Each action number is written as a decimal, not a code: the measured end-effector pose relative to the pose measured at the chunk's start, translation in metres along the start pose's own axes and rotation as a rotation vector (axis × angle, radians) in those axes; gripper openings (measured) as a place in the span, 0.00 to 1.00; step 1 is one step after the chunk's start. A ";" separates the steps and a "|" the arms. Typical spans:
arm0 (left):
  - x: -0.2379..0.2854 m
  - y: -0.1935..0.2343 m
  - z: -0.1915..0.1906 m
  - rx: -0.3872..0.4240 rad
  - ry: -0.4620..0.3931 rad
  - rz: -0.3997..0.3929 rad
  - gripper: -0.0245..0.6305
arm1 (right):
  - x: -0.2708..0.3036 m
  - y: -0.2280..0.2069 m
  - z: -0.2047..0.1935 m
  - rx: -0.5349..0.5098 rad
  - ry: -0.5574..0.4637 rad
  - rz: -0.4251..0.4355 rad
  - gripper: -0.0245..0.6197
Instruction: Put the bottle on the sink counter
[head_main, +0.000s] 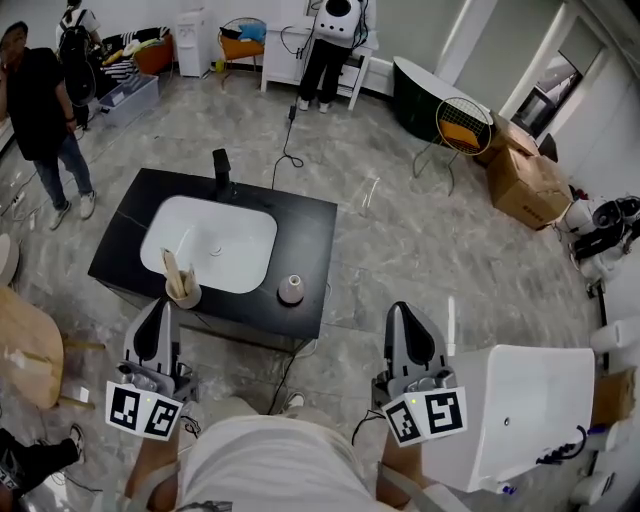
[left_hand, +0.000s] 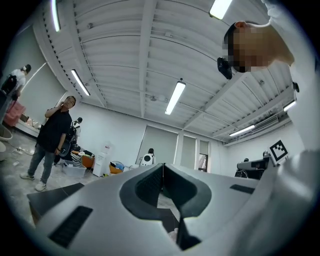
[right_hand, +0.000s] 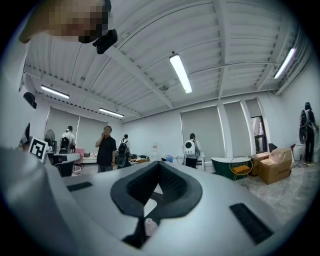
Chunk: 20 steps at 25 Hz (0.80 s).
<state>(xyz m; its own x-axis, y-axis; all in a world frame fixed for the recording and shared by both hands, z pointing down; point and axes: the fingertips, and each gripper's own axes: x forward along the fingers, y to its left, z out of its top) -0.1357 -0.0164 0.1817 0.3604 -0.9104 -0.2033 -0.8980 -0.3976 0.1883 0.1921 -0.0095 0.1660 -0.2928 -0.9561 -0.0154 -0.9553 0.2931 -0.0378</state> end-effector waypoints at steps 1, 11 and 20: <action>-0.002 -0.001 0.001 0.002 0.000 -0.002 0.06 | -0.004 -0.003 -0.002 0.002 0.004 -0.010 0.05; 0.008 -0.010 0.000 0.026 -0.002 -0.029 0.06 | -0.007 -0.008 -0.009 0.002 0.017 -0.017 0.05; 0.009 -0.011 -0.002 0.026 0.002 -0.017 0.06 | 0.003 -0.006 -0.007 -0.007 0.024 0.008 0.05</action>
<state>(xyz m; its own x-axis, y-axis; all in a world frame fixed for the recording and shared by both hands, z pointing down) -0.1224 -0.0206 0.1797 0.3762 -0.9037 -0.2046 -0.8979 -0.4100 0.1599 0.1967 -0.0146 0.1730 -0.3013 -0.9535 0.0079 -0.9531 0.3009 -0.0308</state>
